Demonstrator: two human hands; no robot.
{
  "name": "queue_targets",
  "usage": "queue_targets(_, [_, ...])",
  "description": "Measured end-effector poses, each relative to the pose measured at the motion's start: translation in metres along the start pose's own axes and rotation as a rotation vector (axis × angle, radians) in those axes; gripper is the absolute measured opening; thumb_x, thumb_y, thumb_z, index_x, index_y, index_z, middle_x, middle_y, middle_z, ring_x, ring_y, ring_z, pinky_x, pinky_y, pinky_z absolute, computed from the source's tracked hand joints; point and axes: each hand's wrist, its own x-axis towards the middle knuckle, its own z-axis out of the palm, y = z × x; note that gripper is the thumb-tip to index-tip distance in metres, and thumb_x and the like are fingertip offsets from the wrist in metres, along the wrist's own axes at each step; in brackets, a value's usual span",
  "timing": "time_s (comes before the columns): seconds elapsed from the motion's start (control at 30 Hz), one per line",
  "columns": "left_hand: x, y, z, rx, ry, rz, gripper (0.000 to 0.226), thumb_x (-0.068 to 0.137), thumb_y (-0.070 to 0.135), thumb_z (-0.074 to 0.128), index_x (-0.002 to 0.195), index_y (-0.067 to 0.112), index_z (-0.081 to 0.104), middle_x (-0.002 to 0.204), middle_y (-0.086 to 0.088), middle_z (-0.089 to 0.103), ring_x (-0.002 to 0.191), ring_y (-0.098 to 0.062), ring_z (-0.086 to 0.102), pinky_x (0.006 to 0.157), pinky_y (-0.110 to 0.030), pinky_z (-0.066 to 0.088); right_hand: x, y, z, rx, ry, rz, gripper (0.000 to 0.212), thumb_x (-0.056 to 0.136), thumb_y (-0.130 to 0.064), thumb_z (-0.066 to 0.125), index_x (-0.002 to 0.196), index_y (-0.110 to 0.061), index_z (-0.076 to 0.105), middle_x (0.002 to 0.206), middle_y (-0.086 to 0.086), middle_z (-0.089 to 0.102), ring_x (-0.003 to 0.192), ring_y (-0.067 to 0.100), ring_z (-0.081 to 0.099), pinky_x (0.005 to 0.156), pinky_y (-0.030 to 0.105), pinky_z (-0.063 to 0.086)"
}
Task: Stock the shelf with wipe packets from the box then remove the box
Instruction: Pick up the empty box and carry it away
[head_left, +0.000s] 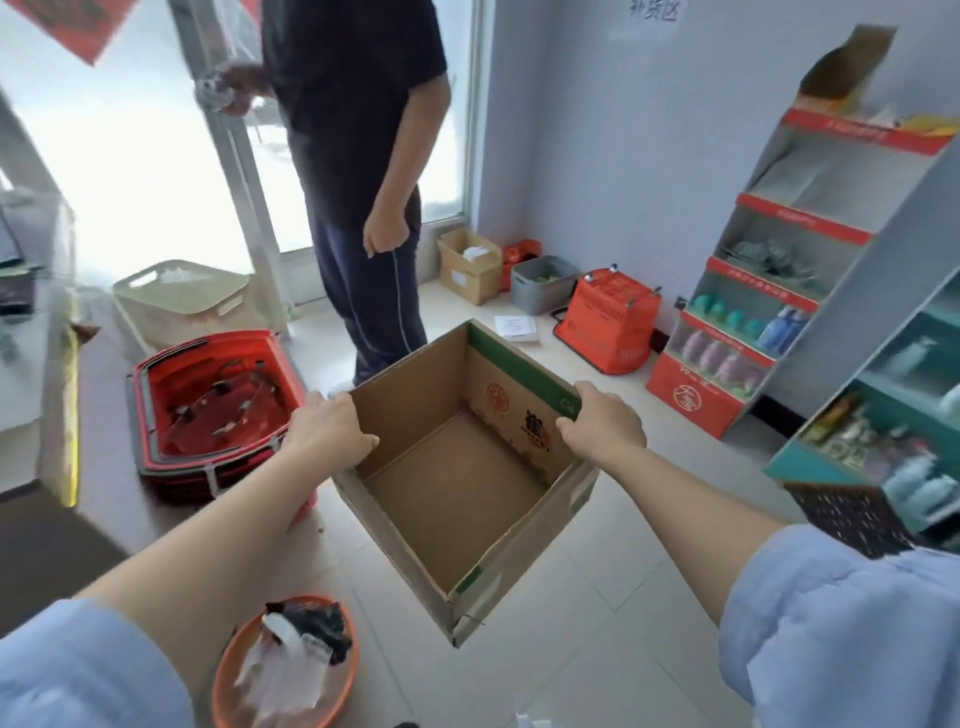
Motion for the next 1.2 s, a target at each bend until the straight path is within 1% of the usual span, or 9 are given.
queue_targets(0.17, [0.081,0.039,-0.015,0.021,-0.007,0.116,0.055,0.086,0.046,0.061,0.126,0.010,0.045,0.122,-0.015,0.043,0.110,-0.034,0.052,0.091,-0.039,0.044,0.067,0.009,-0.010,0.008,0.036,0.071,0.044,0.086,-0.036,0.057,0.127,-0.022,0.048,0.112,0.008,0.061,0.100,0.030,0.059,0.072,0.034,0.050])
queue_targets(0.37, [0.169,0.101,-0.039,0.055,-0.004,0.224,0.056,0.087,0.046,0.061,0.126,0.009,0.044,0.125,-0.017,0.041,0.114,-0.037,0.049,0.095,-0.043,0.045,0.138,0.024,-0.027,0.019,0.095,0.169,0.043,0.088,-0.036,0.057,0.127,-0.022,0.047,0.109,0.007,0.062,0.097,0.030,0.060,0.071,0.035,0.053])
queue_targets(0.53, [0.229,0.159,-0.051,0.077,-0.018,0.283,0.057,0.088,0.048,0.059,0.127,0.009,0.044,0.126,-0.017,0.041,0.113,-0.036,0.050,0.090,-0.040,0.045,0.198,0.046,-0.043,0.006,0.127,0.240,0.045,0.089,-0.037,0.056,0.130,-0.023,0.046,0.113,0.007,0.062,0.100,0.030,0.060,0.070,0.033,0.051])
queue_targets(0.67, [0.277,0.211,-0.058,0.099,-0.014,0.331,0.055,0.088,0.049,0.059,0.124,0.009,0.046,0.123,-0.016,0.043,0.108,-0.034,0.052,0.085,-0.037,0.044,0.253,0.067,-0.055,0.007,0.134,0.267,0.045,0.089,-0.036,0.057,0.130,-0.023,0.047,0.114,0.006,0.063,0.098,0.029,0.061,0.073,0.034,0.055])
queue_targets(0.77, [0.314,0.252,-0.060,0.099,0.003,0.356,0.055,0.088,0.050,0.058,0.125,0.010,0.048,0.122,-0.014,0.046,0.101,-0.028,0.055,0.083,-0.034,0.046,0.298,0.087,-0.067,-0.033,0.138,0.259,0.044,0.091,-0.035,0.056,0.131,-0.020,0.046,0.117,0.007,0.061,0.104,0.028,0.059,0.073,0.033,0.049])
queue_targets(0.87, [0.354,0.296,-0.063,0.061,-0.003,0.353,0.054,0.088,0.050,0.059,0.124,0.011,0.050,0.123,-0.014,0.047,0.100,-0.026,0.055,0.085,-0.035,0.050,0.344,0.105,-0.084,-0.101,0.152,0.261,0.048,0.093,-0.036,0.054,0.136,-0.018,0.043,0.124,0.008,0.058,0.114,0.029,0.055,0.085,0.036,0.045])
queue_targets(1.0, [0.402,0.353,-0.069,0.045,0.013,0.376,0.051,0.085,0.053,0.061,0.117,0.014,0.056,0.115,-0.013,0.052,0.099,-0.025,0.055,0.087,-0.039,0.051,0.408,0.133,-0.100,-0.047,0.166,0.260,0.049,0.090,-0.037,0.057,0.134,-0.019,0.044,0.123,0.009,0.060,0.108,0.029,0.059,0.082,0.035,0.051])
queue_targets(1.07, [0.422,0.380,-0.075,0.057,0.018,0.383,0.049,0.086,0.052,0.061,0.115,0.013,0.056,0.118,-0.015,0.052,0.104,-0.026,0.054,0.088,-0.038,0.049,0.436,0.144,-0.110,-0.040,0.166,0.270,0.050,0.089,-0.037,0.057,0.134,-0.019,0.044,0.121,0.009,0.061,0.106,0.029,0.059,0.080,0.035,0.052])
queue_targets(1.2, [0.466,0.431,-0.084,0.074,0.014,0.373,0.051,0.088,0.049,0.059,0.121,0.011,0.052,0.127,-0.018,0.048,0.113,-0.030,0.052,0.092,-0.037,0.044,0.496,0.165,-0.123,-0.039,0.183,0.275,0.049,0.091,-0.034,0.057,0.135,-0.019,0.043,0.122,0.009,0.057,0.106,0.028,0.058,0.071,0.030,0.043])
